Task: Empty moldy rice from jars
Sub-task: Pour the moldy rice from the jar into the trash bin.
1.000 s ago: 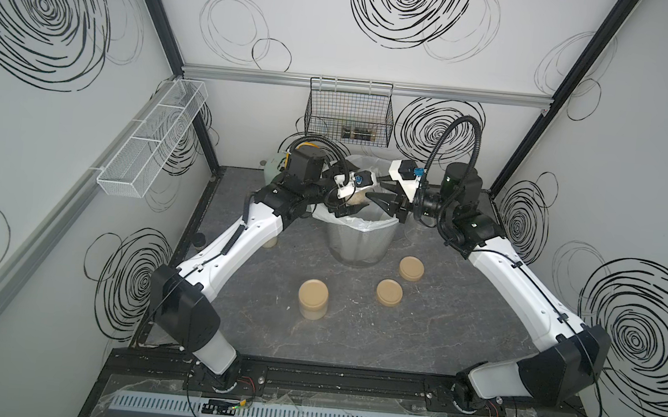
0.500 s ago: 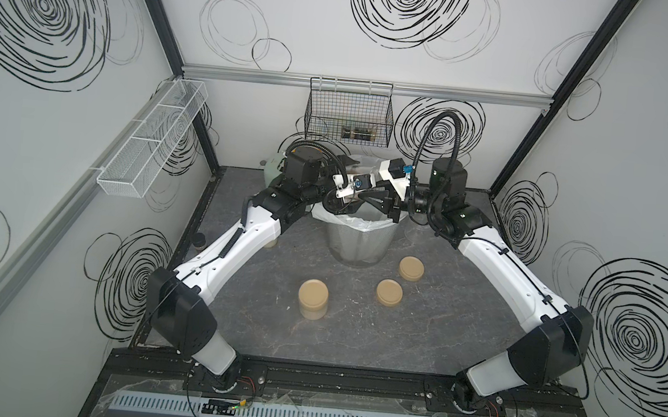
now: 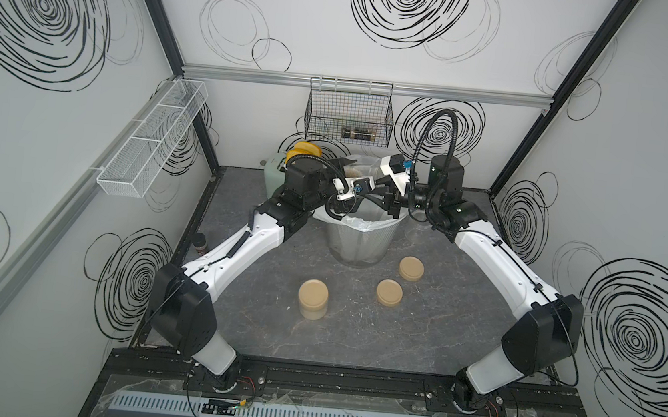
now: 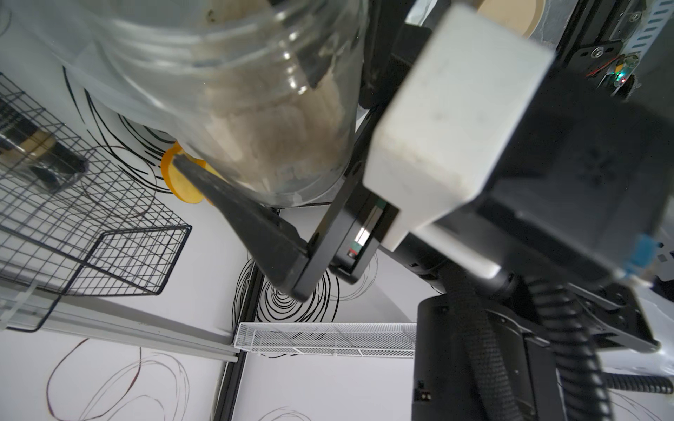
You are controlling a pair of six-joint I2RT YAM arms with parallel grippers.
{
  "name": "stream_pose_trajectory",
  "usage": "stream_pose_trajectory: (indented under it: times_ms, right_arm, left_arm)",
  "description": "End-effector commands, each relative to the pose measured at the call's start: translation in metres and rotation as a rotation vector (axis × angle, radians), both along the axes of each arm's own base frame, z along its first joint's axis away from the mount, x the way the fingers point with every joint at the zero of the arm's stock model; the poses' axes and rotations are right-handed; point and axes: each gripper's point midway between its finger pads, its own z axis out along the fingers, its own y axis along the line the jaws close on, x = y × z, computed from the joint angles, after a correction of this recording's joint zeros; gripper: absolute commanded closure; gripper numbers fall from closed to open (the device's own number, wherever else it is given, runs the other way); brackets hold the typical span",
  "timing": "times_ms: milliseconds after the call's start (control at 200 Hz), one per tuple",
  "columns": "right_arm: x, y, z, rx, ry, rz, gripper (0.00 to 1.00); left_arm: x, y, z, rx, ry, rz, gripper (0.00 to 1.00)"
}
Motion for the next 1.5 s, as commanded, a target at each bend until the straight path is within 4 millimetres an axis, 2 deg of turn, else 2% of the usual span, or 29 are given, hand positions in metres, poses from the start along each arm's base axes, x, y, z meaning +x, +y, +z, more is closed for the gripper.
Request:
stream_pose_trajectory:
  times_ms: [0,135,315,595,780,926,1066,1161,1231,1346,1496]
  right_arm:
    - [0.006,-0.008,0.044,0.071,-0.086,-0.04,1.0]
    - [0.008,-0.009,0.04,0.065,-0.079,-0.05,1.0]
    - [0.012,-0.008,0.042,0.073,-0.077,-0.056,1.0]
    - [0.018,-0.006,0.039,0.084,-0.046,-0.068,1.0]
    - [0.024,-0.007,0.044,0.116,-0.031,-0.091,1.0]
    - [0.028,-0.01,0.053,0.16,-0.009,-0.094,1.0]
    - [0.025,-0.011,0.06,0.181,-0.008,-0.088,1.0]
    - [0.025,-0.013,0.059,0.176,-0.007,-0.1,1.0]
    - [0.025,-0.016,0.058,0.175,-0.007,-0.109,1.0]
    - [0.023,-0.018,0.058,0.175,-0.005,-0.115,1.0]
    - [0.023,-0.018,0.054,0.174,0.006,-0.111,1.0]
  left_arm:
    - [0.017,0.039,0.066,-0.091,-0.248,0.207,0.04]
    - [0.016,0.044,0.075,-0.057,-0.321,0.225,0.04]
    - [0.012,0.04,0.075,0.067,-0.437,0.267,0.04]
    - [-0.001,0.041,0.095,0.076,-0.56,0.31,0.04]
    - [-0.006,0.044,0.092,0.117,-0.567,0.348,0.04]
    - [-0.008,0.041,0.078,0.214,-0.581,0.353,0.04]
    - [-0.009,0.042,0.076,0.197,-0.574,0.371,0.04]
    - [-0.015,0.042,0.08,0.135,-0.548,0.366,0.04]
    - [-0.02,0.045,0.094,0.012,-0.499,0.374,0.04]
    - [-0.03,0.039,0.106,-0.154,-0.286,0.3,0.04]
    - [-0.055,0.034,0.141,-0.503,-0.039,0.186,0.04]
